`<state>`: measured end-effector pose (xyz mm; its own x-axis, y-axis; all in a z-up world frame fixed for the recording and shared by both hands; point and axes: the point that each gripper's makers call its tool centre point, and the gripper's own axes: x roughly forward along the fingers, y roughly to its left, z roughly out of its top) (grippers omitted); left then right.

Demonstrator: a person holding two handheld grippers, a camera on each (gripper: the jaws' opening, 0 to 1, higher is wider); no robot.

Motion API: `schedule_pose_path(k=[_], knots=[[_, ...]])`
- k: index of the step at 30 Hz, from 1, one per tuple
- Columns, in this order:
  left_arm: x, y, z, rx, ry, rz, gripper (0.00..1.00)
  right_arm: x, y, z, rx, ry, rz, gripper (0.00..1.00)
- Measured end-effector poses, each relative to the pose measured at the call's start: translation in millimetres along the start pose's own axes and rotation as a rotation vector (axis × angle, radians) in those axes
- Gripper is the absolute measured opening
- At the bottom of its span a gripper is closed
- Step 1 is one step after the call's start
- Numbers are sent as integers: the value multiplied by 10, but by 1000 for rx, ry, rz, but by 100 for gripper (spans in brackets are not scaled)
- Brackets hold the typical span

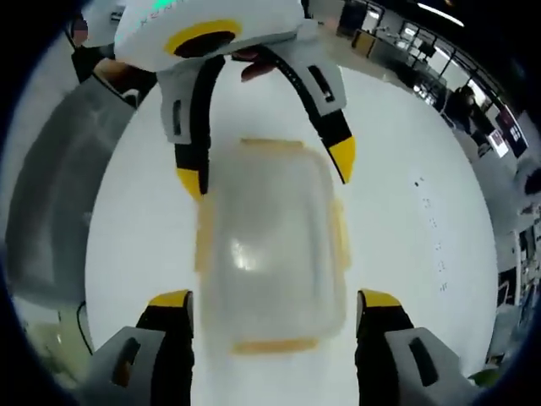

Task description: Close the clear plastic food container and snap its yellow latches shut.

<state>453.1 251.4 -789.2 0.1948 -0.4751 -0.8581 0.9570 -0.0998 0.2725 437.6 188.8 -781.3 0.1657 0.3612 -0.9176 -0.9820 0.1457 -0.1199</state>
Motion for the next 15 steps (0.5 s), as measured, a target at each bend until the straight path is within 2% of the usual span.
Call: schedule_pose_path(k=[6, 9, 15], knots=[[61, -7, -67, 0, 19, -22, 81, 53, -9, -35, -10, 22, -11, 80], [55, -4, -67, -3, 22, -22, 81, 77, -12, -67, -8, 37, -12, 75], [50, -17, -66, -11, 28, -16, 81, 69, -9, -63, -6, 31, -12, 75]])
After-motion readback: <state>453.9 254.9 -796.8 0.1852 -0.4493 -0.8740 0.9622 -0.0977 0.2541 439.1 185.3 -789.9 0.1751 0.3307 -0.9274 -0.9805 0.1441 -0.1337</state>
